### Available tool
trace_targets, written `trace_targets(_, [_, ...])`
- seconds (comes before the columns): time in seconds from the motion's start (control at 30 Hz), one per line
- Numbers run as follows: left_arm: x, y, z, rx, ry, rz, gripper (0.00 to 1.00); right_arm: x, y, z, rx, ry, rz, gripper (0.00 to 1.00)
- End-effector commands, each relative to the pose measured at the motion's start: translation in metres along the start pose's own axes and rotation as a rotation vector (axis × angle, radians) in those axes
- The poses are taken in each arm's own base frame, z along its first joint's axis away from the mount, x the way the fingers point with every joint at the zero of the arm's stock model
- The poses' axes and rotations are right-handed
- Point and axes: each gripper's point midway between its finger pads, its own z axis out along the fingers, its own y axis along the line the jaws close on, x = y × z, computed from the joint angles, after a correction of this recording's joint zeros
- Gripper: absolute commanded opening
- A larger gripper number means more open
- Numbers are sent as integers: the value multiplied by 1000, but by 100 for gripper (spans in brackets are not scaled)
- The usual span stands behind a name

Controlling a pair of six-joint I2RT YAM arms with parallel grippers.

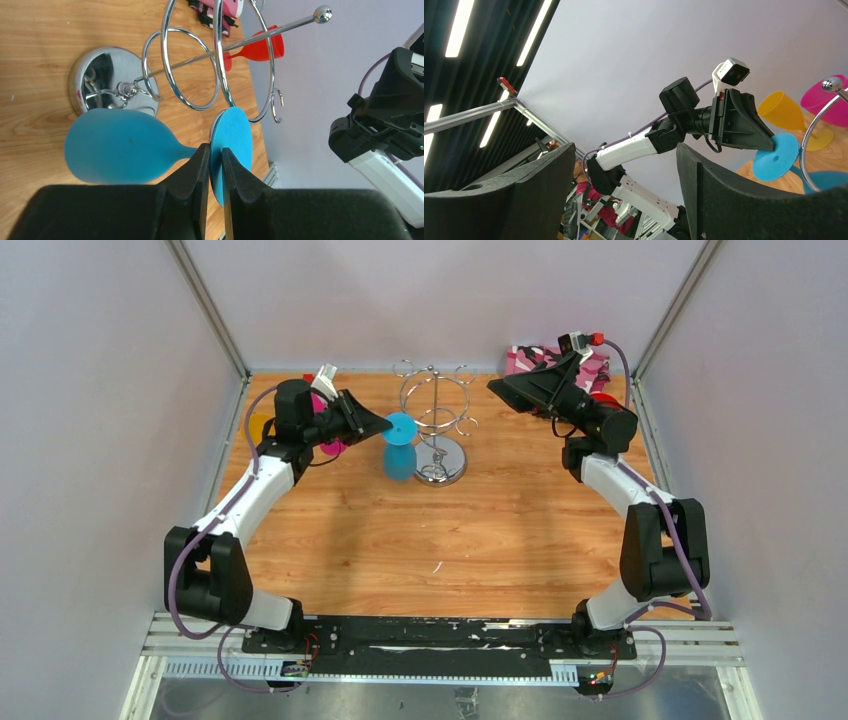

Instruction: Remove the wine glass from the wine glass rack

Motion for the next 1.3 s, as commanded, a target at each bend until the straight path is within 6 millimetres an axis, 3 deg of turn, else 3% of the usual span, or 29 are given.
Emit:
trace_targets(0.0, [-3,-16,-4,35,-8,21,17,0,7,-4,-27,3,-49,78])
trace_targets(0.6, [2,-23,-12,37,14,24,12,0,7,-4,-27,2,-43,78])
trace_targets(0.8, [3,-27,-13,51,16,10,0,0,3,-4,-21,2,-35,78])
trace_targets(1.27, [7,-47,-14,167,46,-63,0,-2,0,-4,-18,2,-31,78])
